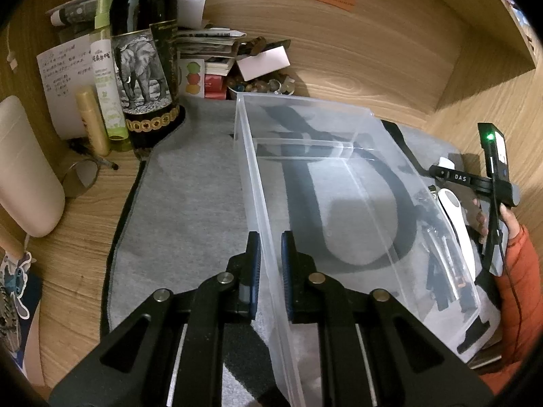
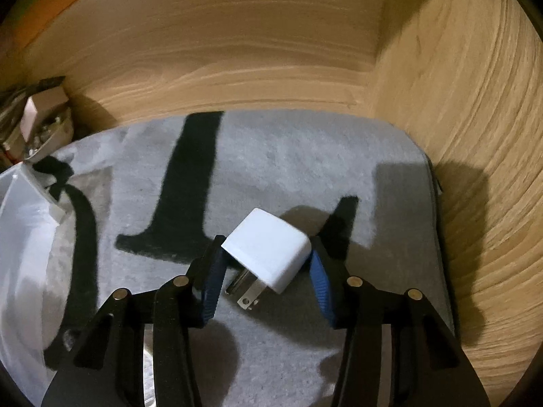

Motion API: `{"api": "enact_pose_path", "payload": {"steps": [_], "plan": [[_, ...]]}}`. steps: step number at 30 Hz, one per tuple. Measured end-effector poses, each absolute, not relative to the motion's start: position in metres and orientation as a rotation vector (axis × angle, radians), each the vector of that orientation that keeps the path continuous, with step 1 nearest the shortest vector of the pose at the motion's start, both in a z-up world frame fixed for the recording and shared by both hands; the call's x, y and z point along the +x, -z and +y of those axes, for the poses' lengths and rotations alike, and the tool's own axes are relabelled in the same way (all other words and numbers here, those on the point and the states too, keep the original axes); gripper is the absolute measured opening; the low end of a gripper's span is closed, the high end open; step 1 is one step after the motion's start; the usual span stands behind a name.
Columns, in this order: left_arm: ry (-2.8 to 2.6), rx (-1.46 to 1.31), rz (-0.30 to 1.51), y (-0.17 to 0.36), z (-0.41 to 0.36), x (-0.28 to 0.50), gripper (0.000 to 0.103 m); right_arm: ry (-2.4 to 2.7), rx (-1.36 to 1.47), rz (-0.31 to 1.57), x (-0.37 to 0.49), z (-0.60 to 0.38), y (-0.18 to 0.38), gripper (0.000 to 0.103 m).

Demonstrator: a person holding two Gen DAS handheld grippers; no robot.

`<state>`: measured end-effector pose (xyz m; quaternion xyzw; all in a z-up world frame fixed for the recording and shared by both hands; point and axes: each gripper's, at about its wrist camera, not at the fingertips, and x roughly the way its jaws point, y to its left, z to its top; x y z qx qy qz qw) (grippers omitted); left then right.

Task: Organize rigid objects
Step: 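Carry the white plug over the clear box and open the right gripper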

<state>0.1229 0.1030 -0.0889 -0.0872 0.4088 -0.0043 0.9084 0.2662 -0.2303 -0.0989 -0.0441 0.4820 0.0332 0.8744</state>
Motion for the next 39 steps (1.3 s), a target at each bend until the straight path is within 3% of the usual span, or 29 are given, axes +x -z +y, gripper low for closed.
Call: {"api": "enact_pose_path", "payload": {"steps": [23,35,39], "plan": [[0.012,-0.186,0.841,0.089,0.103,0.123,0.012,-0.451,-0.168,0.636,0.171,-0.111,-0.008,0.044],[0.006,-0.188,0.837,0.089,0.104,0.122,0.012,-0.690,-0.336,0.822,0.173,-0.023,0.045,0.044],[0.009,-0.186,0.834,0.090,0.104,0.122,0.012,-0.718,-0.385,0.905,0.177,-0.009,0.061,0.036]]}}
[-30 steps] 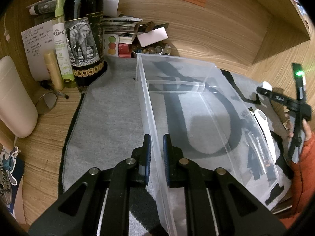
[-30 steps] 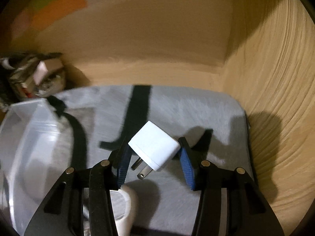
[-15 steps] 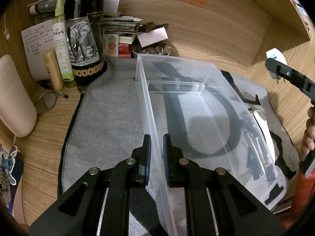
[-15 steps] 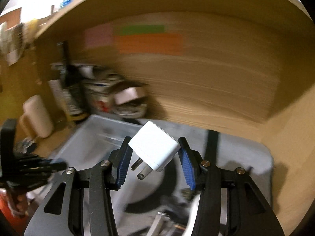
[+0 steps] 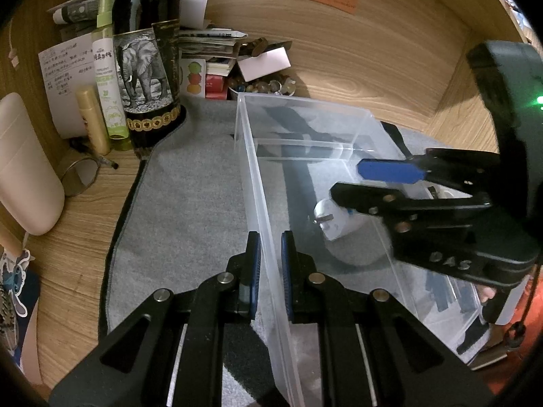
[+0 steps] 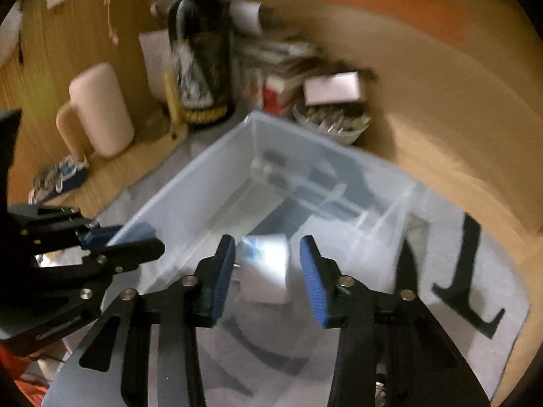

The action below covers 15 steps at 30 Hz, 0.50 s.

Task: Organize rigid objects
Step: 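Carry the white plug over the clear box and open the right gripper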

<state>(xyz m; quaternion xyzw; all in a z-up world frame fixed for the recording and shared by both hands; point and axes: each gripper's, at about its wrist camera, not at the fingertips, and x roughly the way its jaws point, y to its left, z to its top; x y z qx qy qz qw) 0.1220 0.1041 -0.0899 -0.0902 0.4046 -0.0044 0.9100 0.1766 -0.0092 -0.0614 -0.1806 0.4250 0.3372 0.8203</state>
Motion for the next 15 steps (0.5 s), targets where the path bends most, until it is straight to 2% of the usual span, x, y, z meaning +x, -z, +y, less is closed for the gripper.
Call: {"api": "enact_pose_path", "payload": {"steps": [12,15], "plan": [[0.012,-0.181,0.835,0.090,0.103,0.122,0.012,-0.702,-0.407,0.899,0.173,-0.009,0.050,0.036],[0.012,-0.180,0.835,0.089,0.103,0.122,0.012,-0.692,-0.385,0.876,0.170,-0.016,0.040,0.053]]}}
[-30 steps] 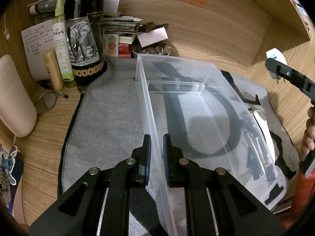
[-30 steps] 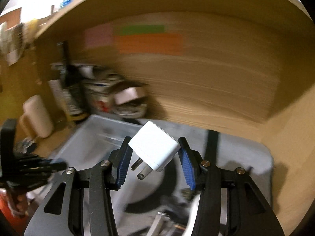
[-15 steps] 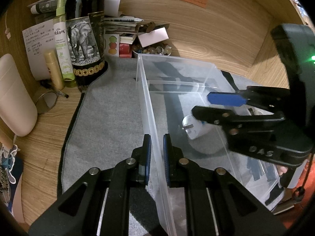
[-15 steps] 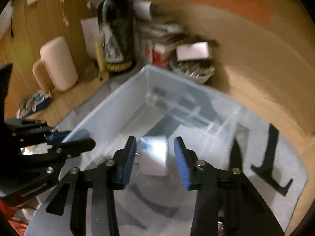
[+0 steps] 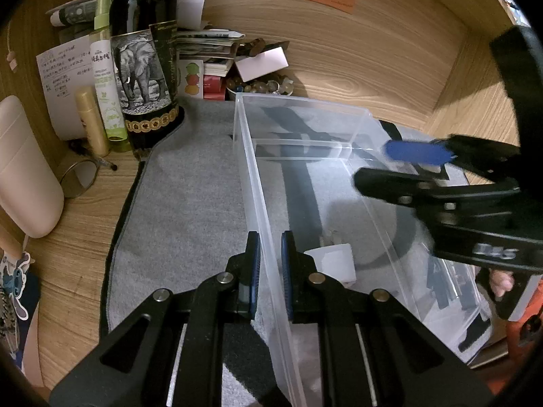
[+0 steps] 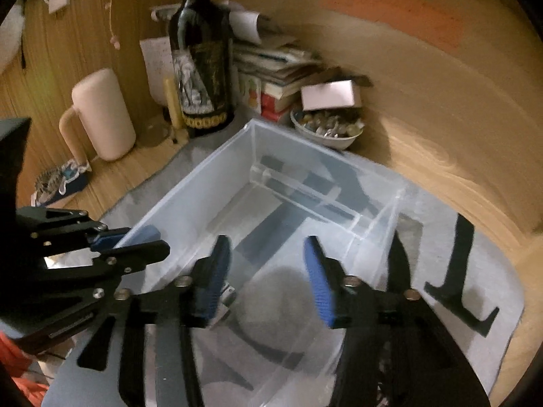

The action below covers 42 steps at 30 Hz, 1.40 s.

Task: Organize rigid objects
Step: 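Carry the white plug over the clear box and open the right gripper, then grasp the white handheld massager by its body with the right gripper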

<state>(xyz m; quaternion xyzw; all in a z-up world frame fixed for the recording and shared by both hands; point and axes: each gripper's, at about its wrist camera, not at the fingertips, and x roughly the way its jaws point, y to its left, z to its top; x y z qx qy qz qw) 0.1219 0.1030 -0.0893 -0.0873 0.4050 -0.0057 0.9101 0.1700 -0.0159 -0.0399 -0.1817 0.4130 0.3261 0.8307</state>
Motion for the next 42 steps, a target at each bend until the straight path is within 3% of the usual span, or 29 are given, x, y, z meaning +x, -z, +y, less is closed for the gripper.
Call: {"api": "enact_pose_path", "payload": {"steps": [2,7,18,30,36,39,42], "plan": [[0.012,-0.181,0.835,0.089,0.103,0.122,0.012,-0.676,-0.369,0.839,0.167,-0.024,0.031,0.068],[0.011,-0.183,0.834,0.089,0.103,0.122,0.012,-0.607,-0.329,0.763,0.162,-0.052,0.009,0.081],[0.010,-0.180,0.837,0.089,0.103,0.123,0.012,-0.365,-0.239,0.701,0.161,-0.141,-0.012,0.085],[0.004,-0.160,0.843,0.091,0.098,0.123,0.012,-0.202,-0.167,0.912,0.171,-0.199,0.063,0.084],[0.003,-0.161,0.842,0.091,0.098,0.123,0.012,-0.174,-0.138,0.976,0.182,-0.209,0.088,0.082],[0.003,-0.160,0.842,0.091,0.098,0.123,0.012,-0.197,-0.112,0.991,0.185,-0.212,0.091,0.071],[0.000,-0.162,0.841,0.092,0.098,0.123,0.012,-0.237,-0.086,1.024,0.189,-0.213,0.094,0.051]]}}
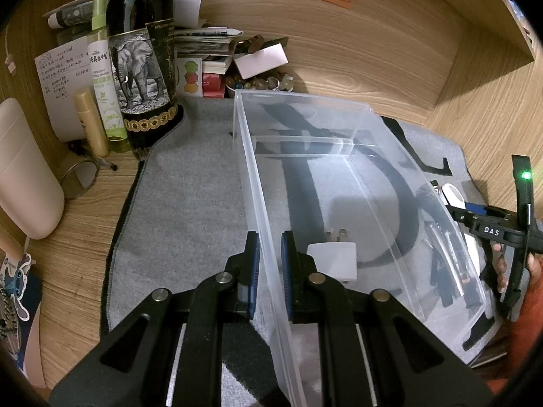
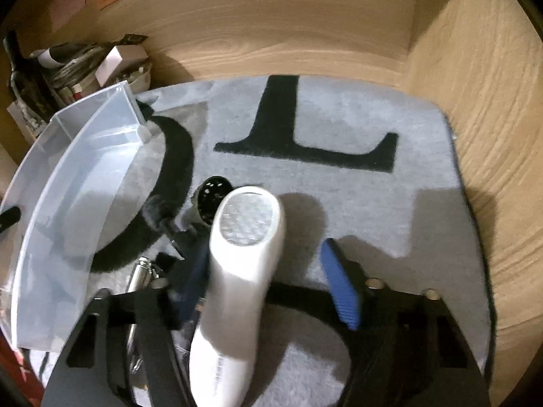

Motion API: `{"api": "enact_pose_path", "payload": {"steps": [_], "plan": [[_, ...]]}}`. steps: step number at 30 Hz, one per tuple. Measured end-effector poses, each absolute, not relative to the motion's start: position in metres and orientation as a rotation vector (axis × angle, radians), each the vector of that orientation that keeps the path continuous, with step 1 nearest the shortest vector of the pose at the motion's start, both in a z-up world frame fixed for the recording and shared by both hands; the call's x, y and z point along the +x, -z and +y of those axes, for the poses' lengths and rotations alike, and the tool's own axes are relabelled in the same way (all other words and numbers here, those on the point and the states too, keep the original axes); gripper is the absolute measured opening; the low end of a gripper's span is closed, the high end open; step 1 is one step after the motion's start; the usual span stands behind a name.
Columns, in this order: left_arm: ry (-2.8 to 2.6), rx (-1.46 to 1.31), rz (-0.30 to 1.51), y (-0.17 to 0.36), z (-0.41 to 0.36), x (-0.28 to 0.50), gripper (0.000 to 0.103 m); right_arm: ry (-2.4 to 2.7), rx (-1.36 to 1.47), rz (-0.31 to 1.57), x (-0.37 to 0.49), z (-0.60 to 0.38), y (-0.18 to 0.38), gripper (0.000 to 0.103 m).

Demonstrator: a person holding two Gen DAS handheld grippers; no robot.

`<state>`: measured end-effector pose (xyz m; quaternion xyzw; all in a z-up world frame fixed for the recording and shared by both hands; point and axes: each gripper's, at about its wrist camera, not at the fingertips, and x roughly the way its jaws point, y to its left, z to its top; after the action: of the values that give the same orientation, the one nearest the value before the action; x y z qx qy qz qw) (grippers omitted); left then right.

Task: Organize rigid objects
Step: 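Grasp the white handheld massager by its body with the right gripper, then lift the white massager into the clear box and release it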

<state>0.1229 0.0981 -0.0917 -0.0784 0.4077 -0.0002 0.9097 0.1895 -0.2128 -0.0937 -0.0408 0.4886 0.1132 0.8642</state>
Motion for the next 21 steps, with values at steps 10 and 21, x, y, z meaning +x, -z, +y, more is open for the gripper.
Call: {"api": "enact_pose_path", "payload": {"steps": [10,21], "plan": [[-0.002,-0.166,0.843,0.092,0.098,0.123,0.012,-0.251,-0.096,0.977,0.184,-0.209,0.093,0.039],[0.000,-0.170,0.840,0.093,0.097,0.124,0.012,-0.247,-0.116,0.780,0.169,-0.203,0.031,0.039]]}}
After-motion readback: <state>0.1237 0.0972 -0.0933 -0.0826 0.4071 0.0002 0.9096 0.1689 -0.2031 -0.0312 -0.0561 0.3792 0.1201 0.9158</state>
